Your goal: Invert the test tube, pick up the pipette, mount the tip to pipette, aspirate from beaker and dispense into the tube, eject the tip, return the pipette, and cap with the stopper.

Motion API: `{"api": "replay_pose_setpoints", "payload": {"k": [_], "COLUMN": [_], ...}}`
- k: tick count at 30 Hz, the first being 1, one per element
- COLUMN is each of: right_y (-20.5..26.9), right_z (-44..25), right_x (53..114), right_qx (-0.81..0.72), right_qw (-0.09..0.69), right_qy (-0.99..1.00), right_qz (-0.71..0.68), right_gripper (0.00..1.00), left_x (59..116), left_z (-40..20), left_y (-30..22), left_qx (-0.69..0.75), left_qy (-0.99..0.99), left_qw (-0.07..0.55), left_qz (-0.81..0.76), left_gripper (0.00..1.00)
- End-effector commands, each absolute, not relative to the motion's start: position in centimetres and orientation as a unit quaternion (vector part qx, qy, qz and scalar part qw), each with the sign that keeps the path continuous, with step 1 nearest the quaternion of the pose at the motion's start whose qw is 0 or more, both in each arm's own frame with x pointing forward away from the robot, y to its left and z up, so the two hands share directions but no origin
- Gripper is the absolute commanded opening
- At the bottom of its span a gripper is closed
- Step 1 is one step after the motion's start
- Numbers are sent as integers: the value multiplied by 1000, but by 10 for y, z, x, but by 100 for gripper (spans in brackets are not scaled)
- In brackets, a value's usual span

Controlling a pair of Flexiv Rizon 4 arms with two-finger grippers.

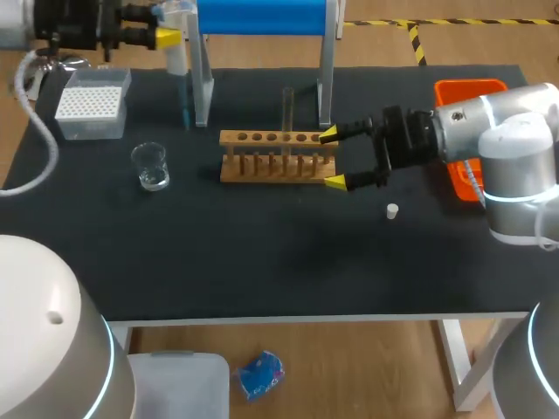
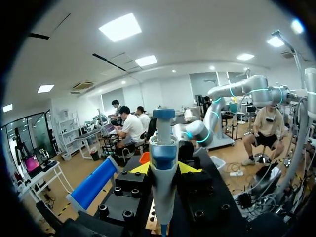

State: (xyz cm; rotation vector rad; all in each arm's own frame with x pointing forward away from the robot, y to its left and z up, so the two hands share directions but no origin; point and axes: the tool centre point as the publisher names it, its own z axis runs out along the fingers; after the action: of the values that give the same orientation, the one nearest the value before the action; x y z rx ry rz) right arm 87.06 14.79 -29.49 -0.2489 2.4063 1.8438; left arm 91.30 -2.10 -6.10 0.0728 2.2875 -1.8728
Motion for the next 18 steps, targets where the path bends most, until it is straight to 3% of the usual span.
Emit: {"api": "replay_pose_setpoints", "payload": {"k": [1,18], "right_y": [147,147], "right_z": [-294,-294], "right_x": [870,870], "right_qx": [-82,-82], "right_qw": [50,50], "right_qy": [791,791], "right_qz": [605,605], "right_gripper": [100,100], "left_x": [921,934], "left_z": [-68,-111], "left_y": [25,51], "left_qx": [42,36], "left_qy": [769,763], "left_qw": [70,41], "left_qz": [-634,-645], "left_gripper": [0,0]}}
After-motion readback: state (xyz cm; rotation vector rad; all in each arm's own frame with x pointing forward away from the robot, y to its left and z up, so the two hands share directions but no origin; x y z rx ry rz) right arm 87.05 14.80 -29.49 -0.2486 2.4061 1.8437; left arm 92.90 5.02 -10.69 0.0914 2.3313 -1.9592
